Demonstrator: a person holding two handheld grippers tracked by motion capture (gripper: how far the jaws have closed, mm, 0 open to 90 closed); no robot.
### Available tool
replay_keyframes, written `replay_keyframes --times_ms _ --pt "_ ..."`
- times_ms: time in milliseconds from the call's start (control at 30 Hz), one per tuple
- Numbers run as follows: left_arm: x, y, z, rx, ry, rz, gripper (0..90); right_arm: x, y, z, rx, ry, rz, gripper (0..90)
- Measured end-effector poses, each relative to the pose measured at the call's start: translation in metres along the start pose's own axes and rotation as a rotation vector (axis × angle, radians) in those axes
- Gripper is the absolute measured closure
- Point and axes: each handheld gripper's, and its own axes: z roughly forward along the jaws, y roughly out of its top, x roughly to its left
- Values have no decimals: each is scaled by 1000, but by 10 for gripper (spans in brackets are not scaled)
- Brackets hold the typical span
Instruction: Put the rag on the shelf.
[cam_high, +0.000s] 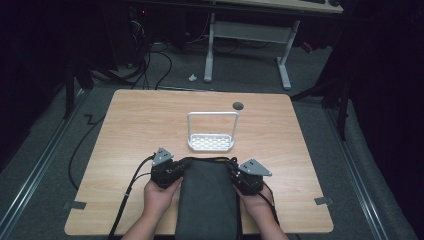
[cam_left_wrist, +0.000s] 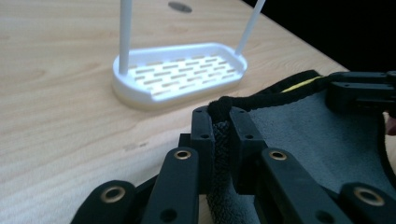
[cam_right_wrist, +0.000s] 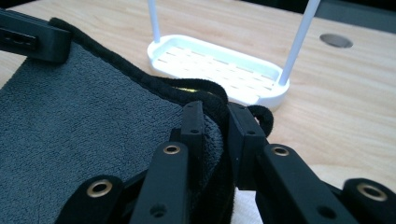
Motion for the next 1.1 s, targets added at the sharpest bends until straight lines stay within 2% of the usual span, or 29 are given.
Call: replay_keyframes --times_ms 133,300,367,533,733,867,1100 --pt "-3 12 -5 -37 -2 28 820 -2 12 -5 -34 -6 -2 786" --pt "-6 30 -14 -86 -16 30 820 -4 28 -14 -72 -10 10 786" --pt "-8 36 -17 -104 -5 55 820 -5 34 -15 -82 -8 16 786" --pt "-10 50 -22 -125 -5 51 820 -6 49 -21 -115 -11 8 785" --pt "-16 71 -29 -158 -2 71 819 -9 65 -30 -162 -15 1 785" --pt "-21 85 -35 -191 0 92 820 -11 77 -36 -192 -22 5 785" --pt "-27 109 -45 -258 2 110 820 -13 105 -49 -251 -34 -18 786"
